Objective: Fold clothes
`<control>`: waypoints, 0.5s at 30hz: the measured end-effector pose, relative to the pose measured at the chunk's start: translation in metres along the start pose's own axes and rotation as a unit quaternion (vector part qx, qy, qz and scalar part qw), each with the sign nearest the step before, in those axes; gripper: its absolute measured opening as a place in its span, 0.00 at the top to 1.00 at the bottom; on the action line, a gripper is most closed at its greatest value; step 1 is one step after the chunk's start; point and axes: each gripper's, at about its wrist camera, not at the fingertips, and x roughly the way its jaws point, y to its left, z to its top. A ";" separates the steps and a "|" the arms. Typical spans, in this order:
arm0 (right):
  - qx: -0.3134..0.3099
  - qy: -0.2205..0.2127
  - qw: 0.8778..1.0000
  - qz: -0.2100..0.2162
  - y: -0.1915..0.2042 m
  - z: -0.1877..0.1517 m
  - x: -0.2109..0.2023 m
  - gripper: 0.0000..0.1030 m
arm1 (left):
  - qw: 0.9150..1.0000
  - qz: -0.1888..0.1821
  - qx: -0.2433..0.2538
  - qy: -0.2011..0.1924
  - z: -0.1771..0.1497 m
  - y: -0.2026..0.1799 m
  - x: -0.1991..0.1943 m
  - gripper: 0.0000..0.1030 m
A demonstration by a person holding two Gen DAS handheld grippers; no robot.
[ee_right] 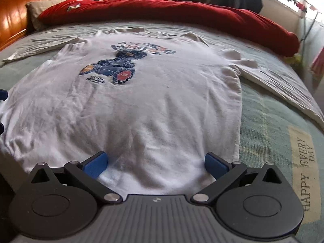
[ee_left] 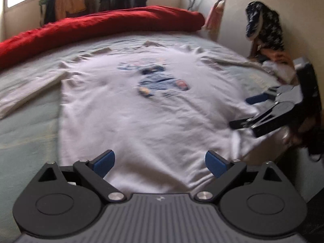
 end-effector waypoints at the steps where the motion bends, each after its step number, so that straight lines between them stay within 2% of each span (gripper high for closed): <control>1: 0.003 0.000 1.000 -0.003 0.001 0.000 0.000 0.00 | 1.000 -0.002 -0.005 0.006 -0.001 0.000 0.004 0.07; 5: 0.012 -0.007 1.000 -0.006 0.002 -0.004 -0.001 0.00 | 0.999 0.027 -0.025 0.022 -0.026 0.011 -0.003 0.07; 8: 0.013 -0.016 1.000 -0.007 0.002 -0.007 -0.001 0.00 | 0.998 0.026 -0.052 0.021 -0.040 0.025 -0.022 0.07; 11: 0.013 -0.022 1.000 -0.008 0.002 -0.009 -0.001 0.00 | 0.998 0.029 -0.057 0.013 -0.038 0.028 -0.034 0.07; 15: 0.012 -0.029 0.999 -0.011 0.003 -0.011 -0.003 0.00 | 0.999 0.007 -0.048 -0.003 -0.023 0.020 -0.029 0.07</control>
